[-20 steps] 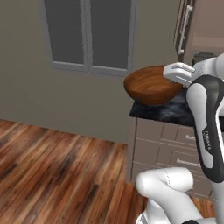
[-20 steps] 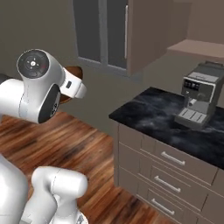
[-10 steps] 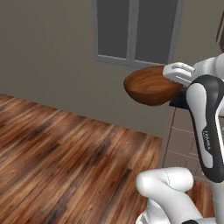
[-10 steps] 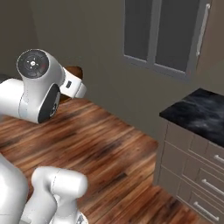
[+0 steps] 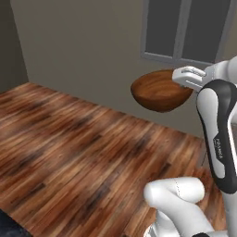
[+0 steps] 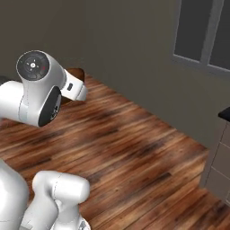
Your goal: Pick up the bowls from the cabinet and place each bowl in front of a stool on the dining counter.
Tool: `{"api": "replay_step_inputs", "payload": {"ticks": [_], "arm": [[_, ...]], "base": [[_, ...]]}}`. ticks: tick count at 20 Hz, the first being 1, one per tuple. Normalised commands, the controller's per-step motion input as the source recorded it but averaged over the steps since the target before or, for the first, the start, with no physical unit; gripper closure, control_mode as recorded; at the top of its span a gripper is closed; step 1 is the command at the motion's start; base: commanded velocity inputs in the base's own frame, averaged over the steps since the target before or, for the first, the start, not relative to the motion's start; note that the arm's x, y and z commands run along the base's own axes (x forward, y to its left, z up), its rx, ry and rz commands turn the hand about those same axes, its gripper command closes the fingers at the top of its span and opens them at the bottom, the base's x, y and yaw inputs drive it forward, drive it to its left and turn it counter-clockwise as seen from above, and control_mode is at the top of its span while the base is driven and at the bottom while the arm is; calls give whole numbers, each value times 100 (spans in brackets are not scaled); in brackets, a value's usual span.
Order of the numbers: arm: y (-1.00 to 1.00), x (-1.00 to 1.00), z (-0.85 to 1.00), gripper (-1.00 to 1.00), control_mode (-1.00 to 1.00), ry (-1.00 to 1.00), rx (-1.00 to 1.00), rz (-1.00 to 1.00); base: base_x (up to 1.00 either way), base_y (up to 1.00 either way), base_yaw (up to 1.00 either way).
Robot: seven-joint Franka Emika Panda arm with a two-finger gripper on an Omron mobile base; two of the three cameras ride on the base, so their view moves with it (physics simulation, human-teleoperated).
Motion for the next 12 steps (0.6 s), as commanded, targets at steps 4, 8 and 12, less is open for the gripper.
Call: {"api": "replay_step_inputs", "payload": {"ticks": [4, 8, 12], "arm": [[0, 0, 0, 100, 100, 0, 0, 0], [0, 0, 0, 100, 100, 0, 0, 0], [0, 0, 0, 100, 100, 0, 0, 0]], "base": [[-32, 91, 27], [-22, 79, 32], [-19, 62, 35]]}}
